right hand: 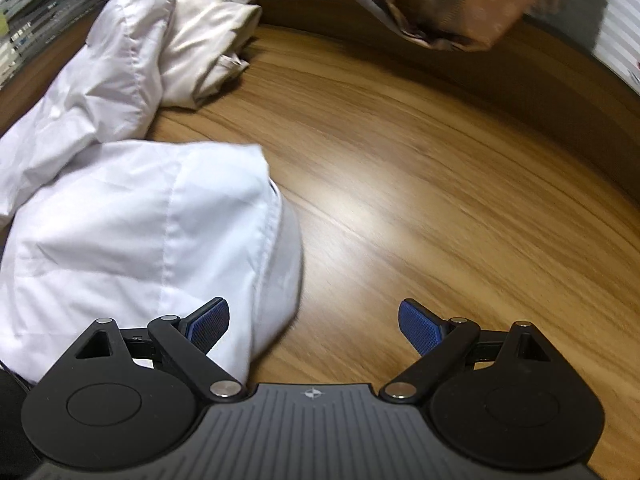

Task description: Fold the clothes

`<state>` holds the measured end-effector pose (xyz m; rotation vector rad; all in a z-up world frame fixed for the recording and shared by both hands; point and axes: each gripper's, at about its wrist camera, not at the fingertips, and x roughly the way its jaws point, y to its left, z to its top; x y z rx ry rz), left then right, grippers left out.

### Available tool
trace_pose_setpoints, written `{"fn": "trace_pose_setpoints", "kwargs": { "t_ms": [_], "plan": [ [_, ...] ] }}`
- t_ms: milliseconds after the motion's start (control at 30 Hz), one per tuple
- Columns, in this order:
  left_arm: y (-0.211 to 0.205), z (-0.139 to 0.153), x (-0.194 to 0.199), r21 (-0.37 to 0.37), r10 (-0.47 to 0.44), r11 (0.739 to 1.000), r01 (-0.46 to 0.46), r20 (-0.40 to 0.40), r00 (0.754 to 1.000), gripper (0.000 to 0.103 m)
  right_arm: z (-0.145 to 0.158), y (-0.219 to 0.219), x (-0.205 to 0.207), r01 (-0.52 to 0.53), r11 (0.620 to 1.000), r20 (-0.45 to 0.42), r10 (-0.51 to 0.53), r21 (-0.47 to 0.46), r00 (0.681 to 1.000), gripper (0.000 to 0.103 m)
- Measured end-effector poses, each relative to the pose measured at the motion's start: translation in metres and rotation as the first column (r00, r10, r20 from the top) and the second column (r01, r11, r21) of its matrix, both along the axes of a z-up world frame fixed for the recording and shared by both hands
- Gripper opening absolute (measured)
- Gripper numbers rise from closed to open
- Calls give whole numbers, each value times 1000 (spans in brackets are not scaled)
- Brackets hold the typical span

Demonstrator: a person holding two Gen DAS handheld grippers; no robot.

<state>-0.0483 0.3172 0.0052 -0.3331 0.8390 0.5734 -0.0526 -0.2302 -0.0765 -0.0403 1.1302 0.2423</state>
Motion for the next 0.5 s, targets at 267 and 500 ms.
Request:
{"fn": "trace_pose_setpoints", "kwargs": {
  "t_ms": [267,500],
  "plan": [
    [-65,16,37,12,-265,964,265,43,963,96,-14,17,43,-18,997,-22,20,78,1000,95],
    [-118,8,81,-25,-419,907,421,55,906,99,-28,19,73,-10,976,-34,18,219,999,94]
  ]
}}
